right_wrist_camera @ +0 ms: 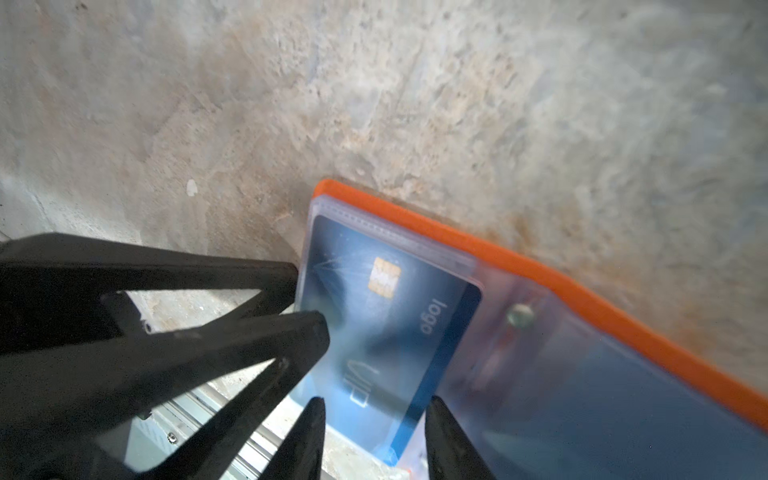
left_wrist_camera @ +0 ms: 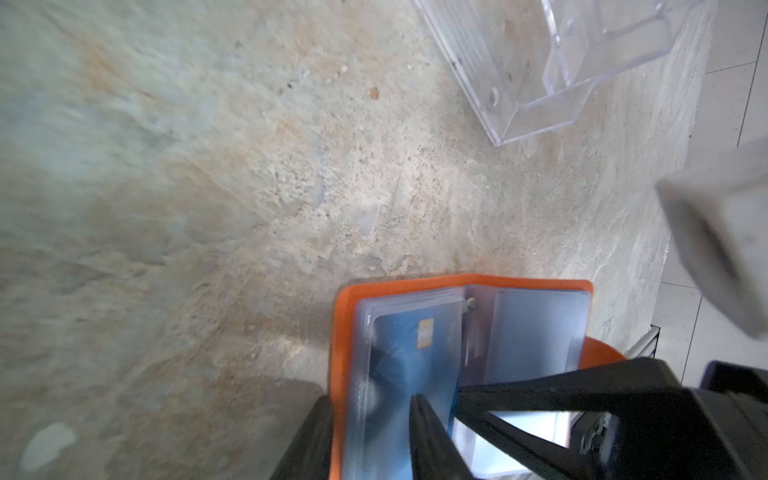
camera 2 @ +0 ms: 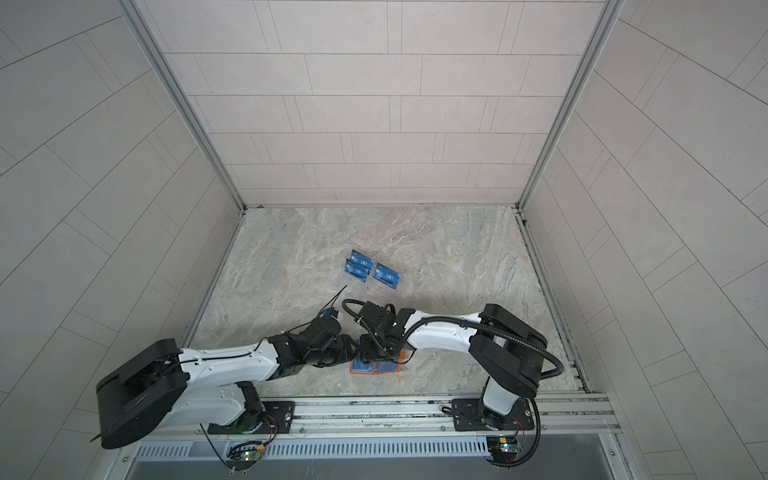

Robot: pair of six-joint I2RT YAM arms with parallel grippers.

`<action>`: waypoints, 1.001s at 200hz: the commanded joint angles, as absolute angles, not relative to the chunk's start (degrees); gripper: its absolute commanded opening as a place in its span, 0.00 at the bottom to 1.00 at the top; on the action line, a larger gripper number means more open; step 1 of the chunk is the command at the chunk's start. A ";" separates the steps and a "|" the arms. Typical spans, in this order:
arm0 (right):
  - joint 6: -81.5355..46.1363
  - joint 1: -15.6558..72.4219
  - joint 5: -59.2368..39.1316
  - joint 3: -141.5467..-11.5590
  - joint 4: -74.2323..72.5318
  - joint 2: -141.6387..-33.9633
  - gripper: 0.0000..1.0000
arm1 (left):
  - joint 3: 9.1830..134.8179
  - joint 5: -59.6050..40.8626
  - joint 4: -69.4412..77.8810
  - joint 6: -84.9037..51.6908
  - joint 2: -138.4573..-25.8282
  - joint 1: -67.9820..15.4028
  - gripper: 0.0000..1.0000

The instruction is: Put the credit cards into the card holder

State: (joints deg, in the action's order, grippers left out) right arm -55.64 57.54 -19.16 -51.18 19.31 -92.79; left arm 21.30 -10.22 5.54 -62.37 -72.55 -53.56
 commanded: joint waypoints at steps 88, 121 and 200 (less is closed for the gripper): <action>-49.29 54.03 -16.45 -48.19 20.71 -90.82 0.18 | 28.33 -11.34 -14.43 -56.98 -70.73 -53.65 0.56; -47.99 52.92 -16.35 -46.69 20.67 -91.32 0.14 | 30.87 -14.95 -15.90 -55.47 -72.76 -53.13 0.60; -45.99 49.63 -17.10 -42.29 20.03 -91.87 0.08 | 32.67 -19.34 -14.32 -55.74 -77.05 -51.81 0.61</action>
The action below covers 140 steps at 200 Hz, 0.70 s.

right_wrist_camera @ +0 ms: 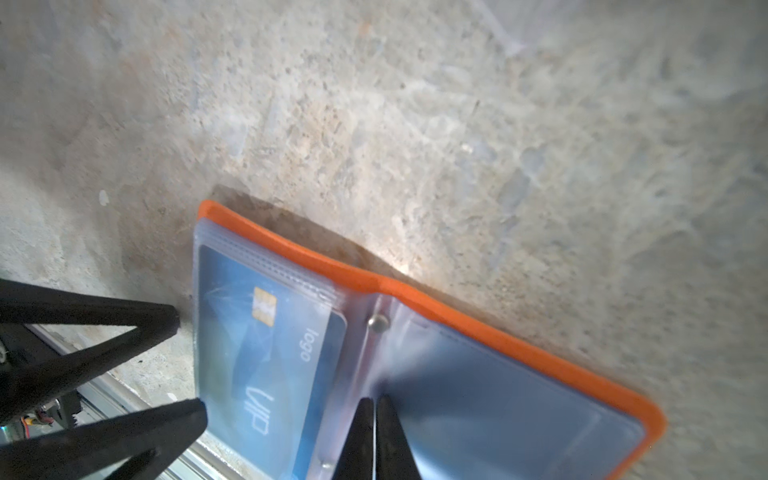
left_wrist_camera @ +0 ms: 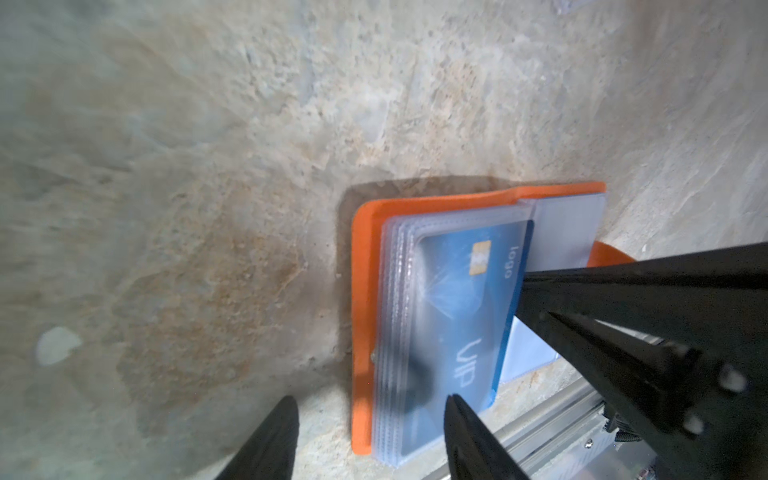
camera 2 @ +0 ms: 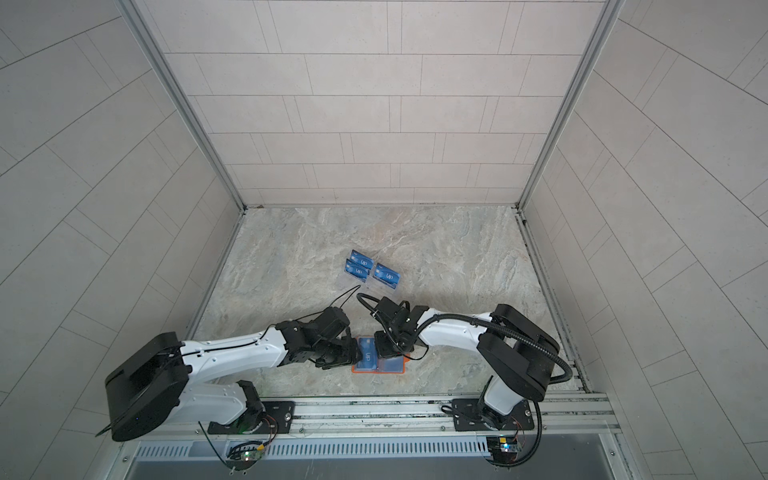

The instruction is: Put the credit cards into the card holder

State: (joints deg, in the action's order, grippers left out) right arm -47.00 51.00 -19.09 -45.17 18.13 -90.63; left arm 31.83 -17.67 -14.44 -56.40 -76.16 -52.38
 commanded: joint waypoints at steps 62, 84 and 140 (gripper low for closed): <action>-45.08 49.04 -18.34 -42.41 18.76 -92.20 0.08 | 31.31 -25.34 -4.23 -58.36 -78.74 -50.31 0.62; -45.38 49.04 -18.45 -42.12 18.03 -91.93 0.08 | 31.51 -26.26 -3.17 -58.71 -78.25 -50.19 0.61; -45.44 49.04 -18.81 -42.36 17.23 -92.34 0.08 | 32.33 -27.73 -2.11 -58.12 -72.79 -49.71 0.58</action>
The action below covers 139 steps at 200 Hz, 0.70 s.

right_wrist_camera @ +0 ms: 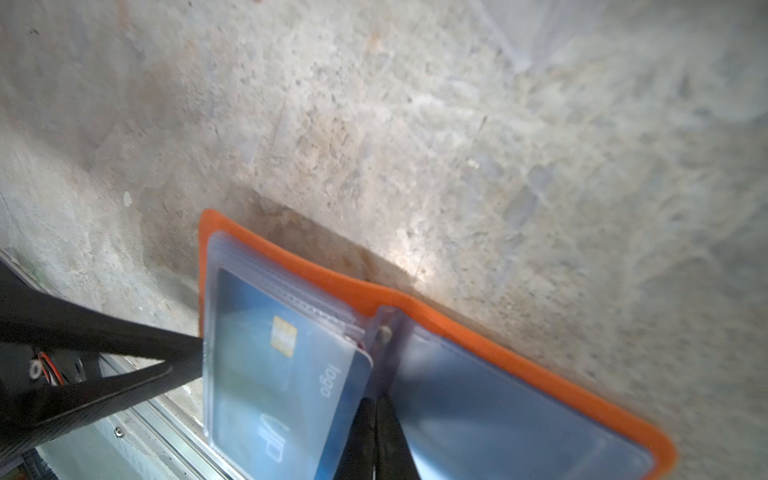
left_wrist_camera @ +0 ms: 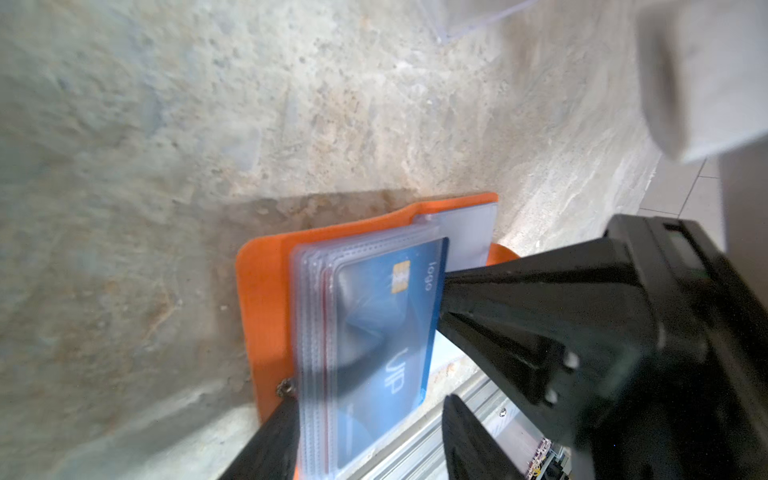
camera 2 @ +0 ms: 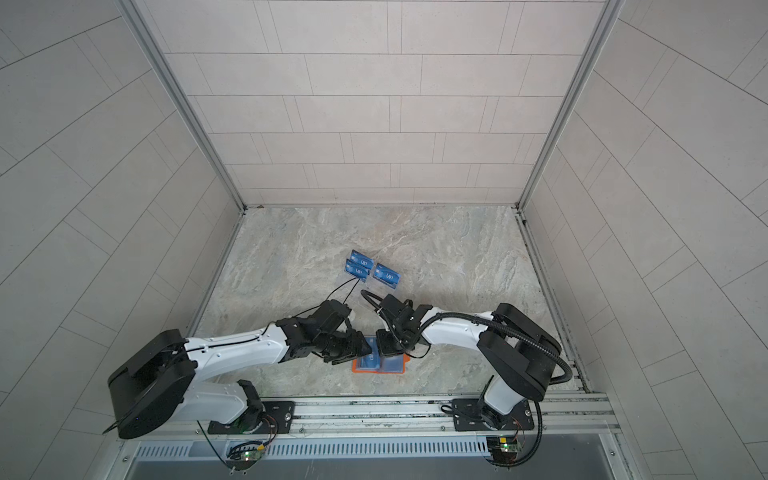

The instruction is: Put the credit cards into the card holder

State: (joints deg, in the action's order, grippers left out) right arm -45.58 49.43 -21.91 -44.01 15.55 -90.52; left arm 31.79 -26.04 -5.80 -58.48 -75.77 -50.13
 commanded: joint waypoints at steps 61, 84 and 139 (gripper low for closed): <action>-45.16 49.04 -18.87 -42.58 17.14 -92.45 0.08 | 34.52 -20.39 -19.32 -50.97 -70.43 -45.62 0.60; -45.11 49.05 -19.20 -42.65 17.28 -92.47 0.07 | 34.74 -20.74 -18.07 -50.15 -72.68 -45.37 0.60; -45.13 49.82 -19.86 -43.97 18.49 -90.30 0.07 | 34.39 -23.03 -13.74 -49.89 -78.34 -45.22 0.60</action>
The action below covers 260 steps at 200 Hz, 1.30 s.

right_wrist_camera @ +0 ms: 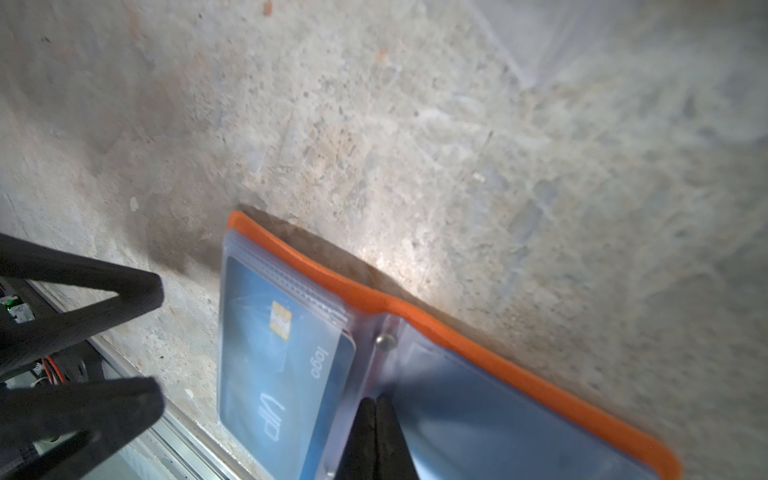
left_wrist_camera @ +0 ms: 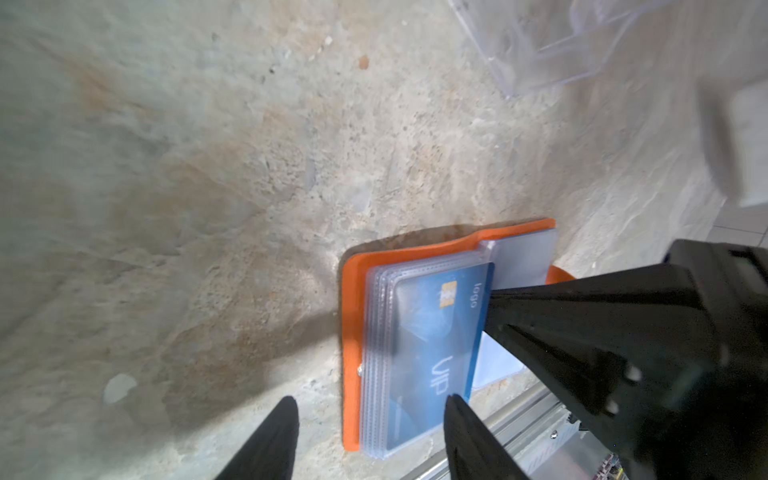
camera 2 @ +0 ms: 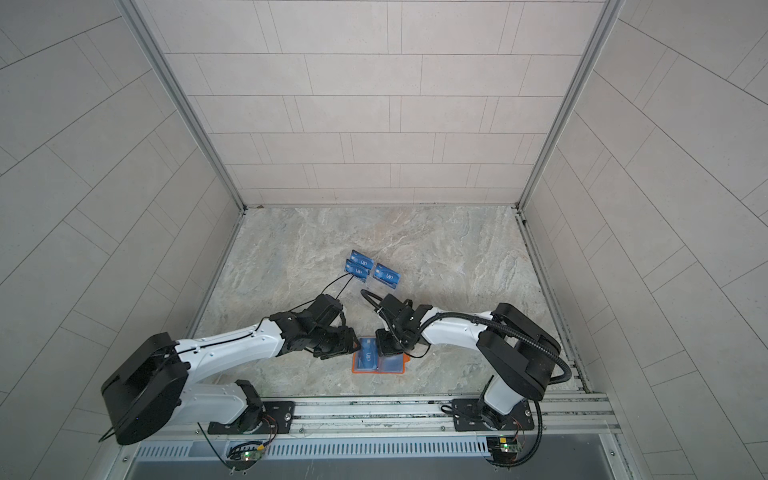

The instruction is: Put the credit cards into the card holder

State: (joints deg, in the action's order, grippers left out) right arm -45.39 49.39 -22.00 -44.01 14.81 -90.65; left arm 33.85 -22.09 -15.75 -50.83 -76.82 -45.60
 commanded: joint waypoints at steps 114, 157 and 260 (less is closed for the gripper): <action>-46.33 53.72 -19.05 -47.78 19.46 -92.81 0.06 | 30.81 -25.80 -8.24 -52.95 -79.94 -45.78 0.60; -46.05 53.06 -18.64 -46.23 19.61 -94.32 0.06 | 32.29 -22.66 -14.64 -50.98 -78.41 -45.78 0.60; -44.27 49.66 -19.86 -40.07 19.04 -87.45 0.06 | 34.01 -24.17 -16.81 -51.59 -81.91 -46.03 0.61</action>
